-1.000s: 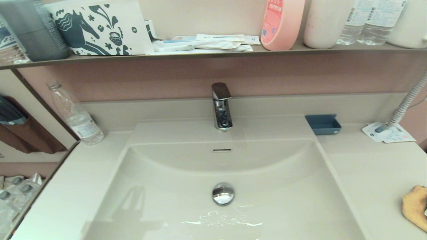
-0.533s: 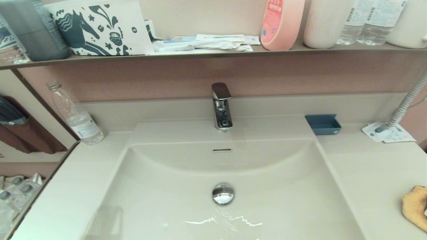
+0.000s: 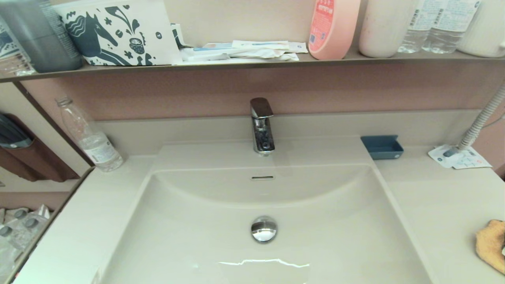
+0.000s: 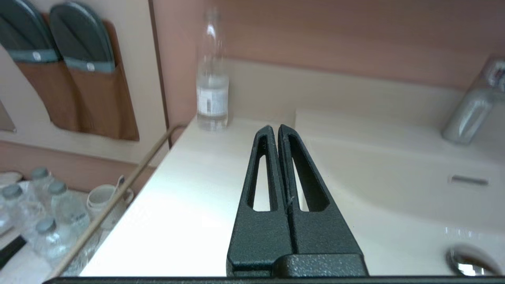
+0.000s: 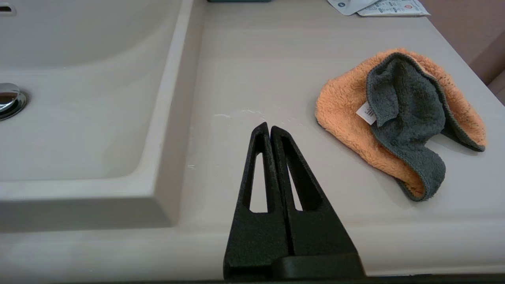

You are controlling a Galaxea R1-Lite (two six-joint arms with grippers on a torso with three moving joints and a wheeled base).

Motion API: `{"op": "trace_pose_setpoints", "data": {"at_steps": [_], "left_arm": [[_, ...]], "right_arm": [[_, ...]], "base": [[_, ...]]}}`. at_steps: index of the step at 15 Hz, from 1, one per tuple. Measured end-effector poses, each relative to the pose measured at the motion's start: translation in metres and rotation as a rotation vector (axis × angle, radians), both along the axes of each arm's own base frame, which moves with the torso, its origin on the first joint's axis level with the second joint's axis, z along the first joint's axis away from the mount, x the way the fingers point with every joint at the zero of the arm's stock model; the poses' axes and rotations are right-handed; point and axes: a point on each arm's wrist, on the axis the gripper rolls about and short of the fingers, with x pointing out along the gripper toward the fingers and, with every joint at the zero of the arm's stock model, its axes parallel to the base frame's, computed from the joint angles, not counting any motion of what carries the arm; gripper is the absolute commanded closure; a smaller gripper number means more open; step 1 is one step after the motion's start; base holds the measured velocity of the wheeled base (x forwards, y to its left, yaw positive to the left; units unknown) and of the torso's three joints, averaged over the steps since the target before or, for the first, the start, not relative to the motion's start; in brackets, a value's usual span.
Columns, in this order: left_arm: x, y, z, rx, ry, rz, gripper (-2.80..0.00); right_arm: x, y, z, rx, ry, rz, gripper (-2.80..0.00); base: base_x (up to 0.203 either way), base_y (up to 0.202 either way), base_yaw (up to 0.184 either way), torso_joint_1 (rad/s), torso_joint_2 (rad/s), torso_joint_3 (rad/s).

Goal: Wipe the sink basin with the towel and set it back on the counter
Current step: Pick up the cloth

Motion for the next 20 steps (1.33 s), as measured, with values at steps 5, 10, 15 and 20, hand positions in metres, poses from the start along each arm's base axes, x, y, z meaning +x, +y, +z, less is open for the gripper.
{"op": "trace_pose_setpoints", "data": {"at_steps": [5,10,15,20], "left_arm": [[-0.01,-0.003,-0.028,-0.008,0.054,-0.123,0.0],[-0.009,-0.004,-0.042,0.005,0.172,-0.186,0.0],[-0.009,-0.004,-0.046,0.008,0.206,-0.185,0.0],[-0.009,-0.004,-0.047,0.004,0.215,-0.189,0.0]], "right_arm": [[0.0,0.0,0.0,0.0,0.0,0.0,0.0],[0.0,0.0,0.0,0.0,0.0,0.0,0.0],[0.0,0.0,0.0,-0.006,0.001,0.001,0.0],[0.0,0.0,0.0,0.006,0.0,0.0,0.0]], "base": [[0.0,0.0,0.0,0.0,0.0,0.0],[0.0,0.0,0.0,0.0,0.0,0.0],[0.0,0.0,0.0,0.0,0.0,0.0],[0.0,0.0,0.0,0.0,0.0,0.0]]}}
